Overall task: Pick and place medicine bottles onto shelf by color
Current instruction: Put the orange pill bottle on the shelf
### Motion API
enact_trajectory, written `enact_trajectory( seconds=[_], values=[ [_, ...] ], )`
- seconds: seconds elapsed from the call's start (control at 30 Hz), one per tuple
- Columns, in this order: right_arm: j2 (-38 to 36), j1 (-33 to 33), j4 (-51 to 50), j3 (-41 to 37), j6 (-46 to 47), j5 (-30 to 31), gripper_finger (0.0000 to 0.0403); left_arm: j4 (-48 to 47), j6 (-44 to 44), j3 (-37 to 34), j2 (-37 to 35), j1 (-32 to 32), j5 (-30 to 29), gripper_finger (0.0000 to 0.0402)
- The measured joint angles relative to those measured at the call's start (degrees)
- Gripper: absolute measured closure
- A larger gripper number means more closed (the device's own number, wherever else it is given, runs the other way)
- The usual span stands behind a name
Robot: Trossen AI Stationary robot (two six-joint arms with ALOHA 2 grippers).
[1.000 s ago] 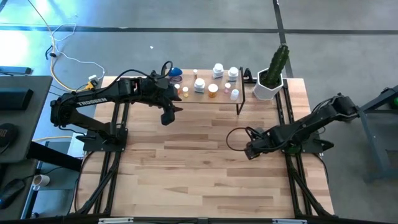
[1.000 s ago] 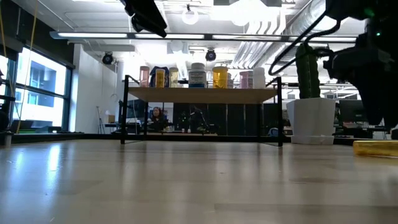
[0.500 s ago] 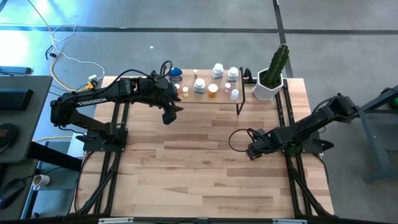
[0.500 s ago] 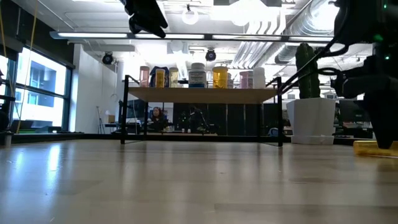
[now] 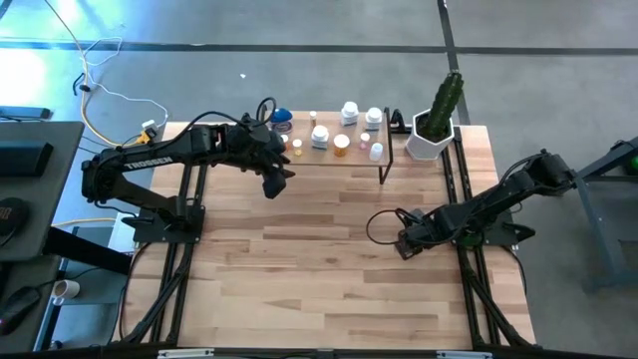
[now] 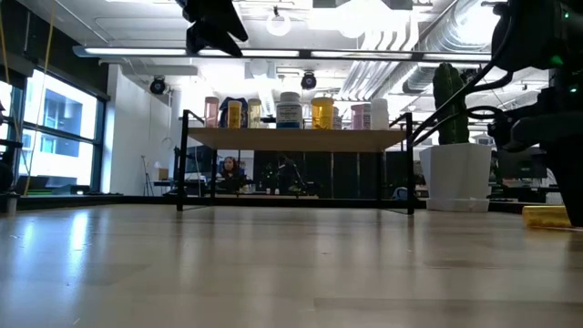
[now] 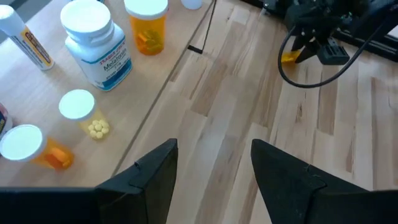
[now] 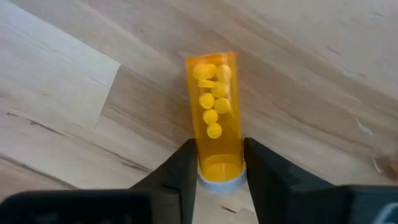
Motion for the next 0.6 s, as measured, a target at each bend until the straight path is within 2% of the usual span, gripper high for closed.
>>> enact_trajectory(
  seconds=[0.1,0.33,0.6],
  values=[
    [0.00,0.00,0.83,0.04,-1.11,-0.36,0.0311,0.25,-0.47,0.00,0.67,-0.01,0.29,0.0206],
    [0.04,0.00,1.59,2.14,-6.74,-2.30,0.0316,0.24,-6.64,-0.02,1.58,-0.05,1.12,0.0206],
    [0.04,-0.15,1.54,7.39,-15.31,-2.39,0.0317,0.27,-12.74,0.00,1.69,-0.06,7.55,0.0206]
  ],
)
